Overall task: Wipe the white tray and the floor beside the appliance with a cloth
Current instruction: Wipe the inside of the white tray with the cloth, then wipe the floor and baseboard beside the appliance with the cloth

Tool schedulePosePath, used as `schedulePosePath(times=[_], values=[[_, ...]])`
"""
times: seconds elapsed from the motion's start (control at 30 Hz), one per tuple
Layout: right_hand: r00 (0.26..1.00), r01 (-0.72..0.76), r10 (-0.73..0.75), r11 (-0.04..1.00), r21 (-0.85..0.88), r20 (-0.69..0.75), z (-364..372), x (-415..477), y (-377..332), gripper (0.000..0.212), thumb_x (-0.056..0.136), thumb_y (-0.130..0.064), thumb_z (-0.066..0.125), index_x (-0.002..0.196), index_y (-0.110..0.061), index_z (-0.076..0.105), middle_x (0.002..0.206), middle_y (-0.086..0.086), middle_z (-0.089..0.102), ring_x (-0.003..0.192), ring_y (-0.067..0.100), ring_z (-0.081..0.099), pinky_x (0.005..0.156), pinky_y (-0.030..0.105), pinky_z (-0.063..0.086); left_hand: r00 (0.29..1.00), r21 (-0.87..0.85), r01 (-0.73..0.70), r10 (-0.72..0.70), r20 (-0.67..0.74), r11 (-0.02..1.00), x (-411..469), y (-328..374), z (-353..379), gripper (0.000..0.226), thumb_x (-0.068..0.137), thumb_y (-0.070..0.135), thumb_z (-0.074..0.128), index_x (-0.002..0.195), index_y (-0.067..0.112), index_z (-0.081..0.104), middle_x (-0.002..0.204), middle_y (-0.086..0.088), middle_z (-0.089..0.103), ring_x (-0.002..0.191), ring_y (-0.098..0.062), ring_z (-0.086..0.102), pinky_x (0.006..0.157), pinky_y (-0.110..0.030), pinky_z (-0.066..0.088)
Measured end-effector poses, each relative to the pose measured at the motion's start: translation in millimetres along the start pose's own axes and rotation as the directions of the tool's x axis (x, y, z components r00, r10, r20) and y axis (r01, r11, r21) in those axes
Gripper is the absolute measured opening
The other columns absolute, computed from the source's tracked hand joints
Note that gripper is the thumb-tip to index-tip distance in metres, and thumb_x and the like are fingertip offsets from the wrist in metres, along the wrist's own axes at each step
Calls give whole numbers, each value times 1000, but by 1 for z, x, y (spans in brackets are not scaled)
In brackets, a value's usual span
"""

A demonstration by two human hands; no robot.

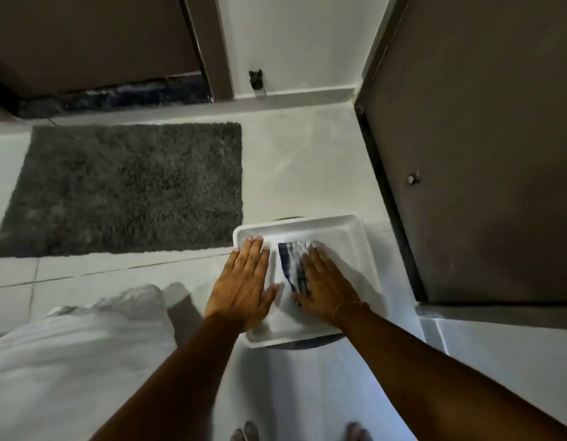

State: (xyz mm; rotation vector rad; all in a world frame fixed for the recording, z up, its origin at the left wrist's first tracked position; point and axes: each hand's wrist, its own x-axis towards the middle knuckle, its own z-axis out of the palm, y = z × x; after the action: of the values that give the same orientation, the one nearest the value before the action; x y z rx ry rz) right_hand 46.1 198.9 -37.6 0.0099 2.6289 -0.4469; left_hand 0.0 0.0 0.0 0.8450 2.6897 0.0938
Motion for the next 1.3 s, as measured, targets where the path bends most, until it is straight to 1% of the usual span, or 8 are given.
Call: schedulePosePath(times=[0.07, 0.17, 0.27, 0.53, 0.77, 0.9, 1.03, 1.3], values=[[999, 17, -17, 1000, 23, -31, 18, 12, 1, 91, 88, -54, 43, 150, -1, 1, 160, 19, -5, 148, 36, -7, 121, 43, -3, 999, 4, -3, 3, -44, 1000, 12, -2, 15, 78, 98, 55, 20, 154, 0, 24, 164, -22, 18, 153, -36, 15, 125, -50, 11], [994, 11, 5, 989, 149, -105, 35, 20, 1, 70, 89, -29, 41, 146, 5, 21, 156, 28, 18, 144, 47, 13, 115, 59, 23, 997, 18, -21, 22, -74, 1000, 24, -5, 32, 77, 98, 53, 26, 154, -1, 24, 163, -24, 18, 153, -37, 14, 123, -45, 1], [983, 13, 23, 981, 196, -180, 39, 19, 6, 61, 89, -4, 50, 146, 1, 28, 156, 22, 25, 145, 41, 17, 107, 54, 38, 995, 46, -30, 34, -89, 998, 26, -6, 39, 77, 98, 52, 31, 153, -2, 26, 163, -25, 21, 152, -37, 16, 122, -43, 0], [952, -33, 98, 975, 222, -289, 7, 12, 17, 57, 95, -4, 50, 148, -12, 30, 158, 9, 30, 147, 23, 21, 115, 41, 32, 982, 1, -99, 98, -164, 995, 23, 24, 19, 75, 98, 49, 31, 153, -2, 25, 164, -23, 15, 152, -33, 6, 124, -38, -7], [677, -42, 388, 869, 494, -625, -9, -126, 54, 50, 97, -11, 48, 146, -8, 35, 155, 8, 34, 146, 19, 24, 116, 18, 21, 940, -139, -284, 248, -233, 949, -5, 123, 6, 72, 101, 43, 35, 157, 4, 12, 167, -17, 5, 155, -30, -2, 126, -42, 1], [628, -219, 544, 810, 544, -557, 86, -249, 107, 55, 96, -3, 49, 147, -14, 33, 157, 8, 30, 147, 17, 22, 113, 35, 35, 903, -223, -424, 391, -178, 878, -57, 188, 63, 71, 100, 39, 43, 156, 4, 18, 167, -17, 15, 155, -31, 8, 125, -47, 13], [654, -499, 651, 754, 427, -385, 218, -347, 172, 63, 84, 10, 50, 142, -13, 42, 153, 5, 37, 144, 21, 26, 101, 35, 48, 908, -204, -414, 420, -19, 887, -93, 227, 179, 70, 100, 45, 35, 156, 4, 21, 166, -16, 13, 155, -31, 10, 124, -49, 21], [698, -628, 653, 756, 186, -295, 403, -358, 271, 64, 75, 15, 41, 135, -5, 50, 141, 17, 53, 134, 28, 46, 106, 31, 40, 890, -153, -421, 440, 123, 894, -75, 266, 389, 73, 96, 44, 38, 155, 4, 23, 165, -16, 21, 152, -34, 20, 123, -42, 15]])
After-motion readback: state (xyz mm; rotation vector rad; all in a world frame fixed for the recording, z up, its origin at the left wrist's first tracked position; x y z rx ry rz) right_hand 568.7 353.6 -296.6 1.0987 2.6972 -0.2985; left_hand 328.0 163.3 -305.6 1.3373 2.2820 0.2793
